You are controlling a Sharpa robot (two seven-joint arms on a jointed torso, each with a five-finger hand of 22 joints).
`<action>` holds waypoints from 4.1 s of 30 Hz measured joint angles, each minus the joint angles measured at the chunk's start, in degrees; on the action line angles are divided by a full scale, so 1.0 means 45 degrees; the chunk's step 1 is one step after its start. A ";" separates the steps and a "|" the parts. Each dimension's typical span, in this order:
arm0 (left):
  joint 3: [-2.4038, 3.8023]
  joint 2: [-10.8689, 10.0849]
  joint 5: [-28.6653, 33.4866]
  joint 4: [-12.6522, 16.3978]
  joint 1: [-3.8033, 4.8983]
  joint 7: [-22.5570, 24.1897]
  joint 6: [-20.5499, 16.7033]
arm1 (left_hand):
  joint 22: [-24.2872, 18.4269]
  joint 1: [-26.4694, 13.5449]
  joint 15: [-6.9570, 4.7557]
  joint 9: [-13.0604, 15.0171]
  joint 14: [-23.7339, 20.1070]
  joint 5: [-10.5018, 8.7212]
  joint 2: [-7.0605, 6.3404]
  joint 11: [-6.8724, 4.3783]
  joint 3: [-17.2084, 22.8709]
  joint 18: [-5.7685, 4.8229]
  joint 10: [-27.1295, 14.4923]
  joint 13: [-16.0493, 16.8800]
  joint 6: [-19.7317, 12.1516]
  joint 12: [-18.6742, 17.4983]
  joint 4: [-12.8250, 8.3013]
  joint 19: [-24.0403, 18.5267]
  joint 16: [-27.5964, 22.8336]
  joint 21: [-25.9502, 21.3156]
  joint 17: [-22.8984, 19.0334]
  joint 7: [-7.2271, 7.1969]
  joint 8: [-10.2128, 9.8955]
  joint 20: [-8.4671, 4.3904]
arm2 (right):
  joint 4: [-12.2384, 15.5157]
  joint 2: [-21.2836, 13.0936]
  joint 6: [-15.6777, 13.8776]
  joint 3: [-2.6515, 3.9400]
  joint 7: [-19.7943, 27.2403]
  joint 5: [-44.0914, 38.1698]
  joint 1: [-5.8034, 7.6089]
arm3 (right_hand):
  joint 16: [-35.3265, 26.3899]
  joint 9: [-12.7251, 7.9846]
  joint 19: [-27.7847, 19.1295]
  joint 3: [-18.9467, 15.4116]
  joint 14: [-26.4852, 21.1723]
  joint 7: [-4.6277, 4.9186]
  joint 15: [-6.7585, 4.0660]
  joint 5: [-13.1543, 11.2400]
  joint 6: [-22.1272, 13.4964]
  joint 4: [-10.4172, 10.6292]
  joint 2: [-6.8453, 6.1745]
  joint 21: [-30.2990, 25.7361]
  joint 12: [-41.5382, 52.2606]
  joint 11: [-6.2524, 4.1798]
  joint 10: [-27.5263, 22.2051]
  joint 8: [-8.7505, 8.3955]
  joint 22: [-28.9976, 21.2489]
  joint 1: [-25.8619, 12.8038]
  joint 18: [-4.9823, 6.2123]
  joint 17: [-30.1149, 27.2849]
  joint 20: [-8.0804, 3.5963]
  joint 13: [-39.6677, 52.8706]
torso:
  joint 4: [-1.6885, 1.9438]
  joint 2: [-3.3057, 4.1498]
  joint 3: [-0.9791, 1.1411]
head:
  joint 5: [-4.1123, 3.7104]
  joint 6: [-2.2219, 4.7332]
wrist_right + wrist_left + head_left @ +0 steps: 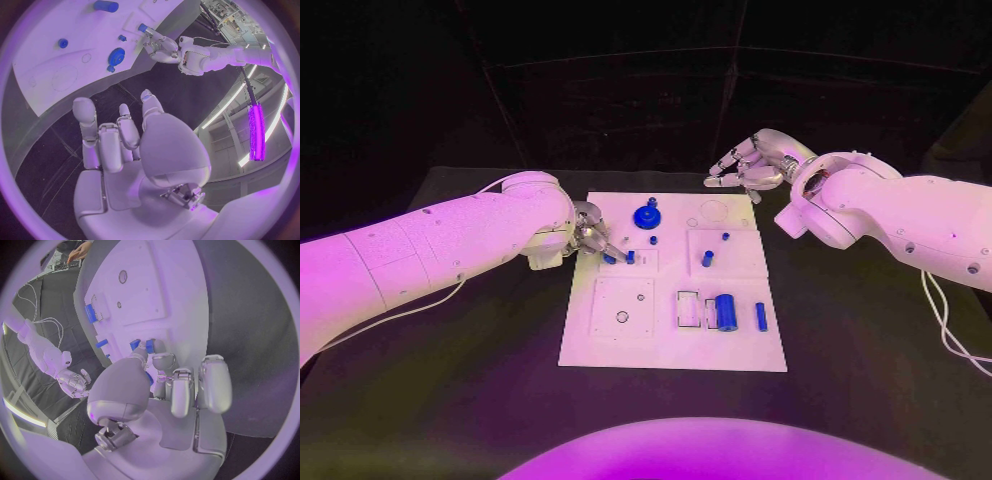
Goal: Assemble the parts on the task board
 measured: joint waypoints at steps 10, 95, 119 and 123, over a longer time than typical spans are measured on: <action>-0.0005 0.0031 0.0003 -0.0039 -0.0006 0.0014 -0.0024 | 0.0014 0.0042 0.0000 -0.0001 0.0000 0.0000 -0.0042 0.0000 -0.0036 0.0000 0.0000 0.0006 0.0042 0.0000 -0.0036 -0.0001 0.0000 0.0000 0.0000 -0.0002 0.0043 0.0001 | -0.0004 0.0008 0.0000 0.0000 0.0001 0.0000 0.0000 | 0.0000 -0.0001 0.0000 0.0000 0.0000 0.0000 0.0000 -0.0001 0.0000 0.0000 0.0000 0.0000 0.0000 0.0000 0.0000 0.0000 0.0001 0.0000 0.0000 0.0000 0.0000 0.0001 | 0.0001 -0.0004 0.0004 | 0.0000 -0.0017; -0.0035 0.0310 -0.0030 -0.0389 0.0178 -0.0052 0.0657 | 0.0012 -0.0640 0.0000 0.0111 0.0000 0.0001 0.0245 0.0000 -0.1452 0.0000 0.0000 0.0042 0.0036 0.0049 0.0816 -0.0006 0.0000 0.0046 0.0000 -0.0002 0.0044 0.0005 | 0.0023 0.0000 -0.0003 0.0000 -0.0004 0.0000 0.0000 | 0.0000 0.0000 0.0000 -0.0034 0.0000 -0.0042 0.0000 -0.0002 -0.0043 0.0034 0.0050 0.0000 0.0000 0.0000 0.0000 0.0046 -0.0009 -0.0049 0.0000 -0.0011 0.0000 0.0004 | -0.0013 0.0000 0.0004 | -0.0040 -0.0026; -0.0030 0.0290 -0.0056 -0.0307 0.0189 -0.0140 0.0679 | 0.0011 -0.0470 0.0000 0.0173 0.0000 0.0000 0.0803 0.0000 -0.1802 0.0000 0.0000 0.0103 0.0036 0.0049 0.1027 -0.0007 0.0000 0.0123 0.0000 -0.0002 0.0045 0.0007 | 0.0001 0.0026 -0.0001 0.0000 -0.0004 0.0000 0.0000 | 0.0000 0.0000 0.0000 -0.0068 0.0000 -0.0042 0.0000 0.0047 -0.0042 0.0068 0.0049 0.0000 0.0000 0.0000 0.0000 0.0046 -0.0007 -0.0049 0.0000 -0.0009 0.0000 -0.0006 | 0.0002 0.0000 0.0000 | -0.0054 -0.0046; -0.0030 0.0235 -0.0051 -0.0232 0.0184 -0.0133 0.0636 | 0.0011 -0.0470 0.0000 0.0173 0.0000 0.0000 0.0803 0.0000 -0.1791 0.0001 0.0000 0.0085 0.0035 0.0049 0.1016 -0.0008 0.0000 0.0123 0.0000 -0.0002 0.0045 0.0008 | -0.0009 0.0039 0.0000 0.0000 -0.0004 0.0000 0.0000 | 0.0000 0.0000 0.0000 -0.0068 0.0000 -0.0042 0.0000 0.0047 -0.0042 0.0068 0.0049 0.0000 0.0000 0.0000 0.0000 0.0046 -0.0006 -0.0049 0.0000 -0.0009 0.0000 -0.0005 | 0.0004 -0.0001 0.0000 | -0.0040 -0.0042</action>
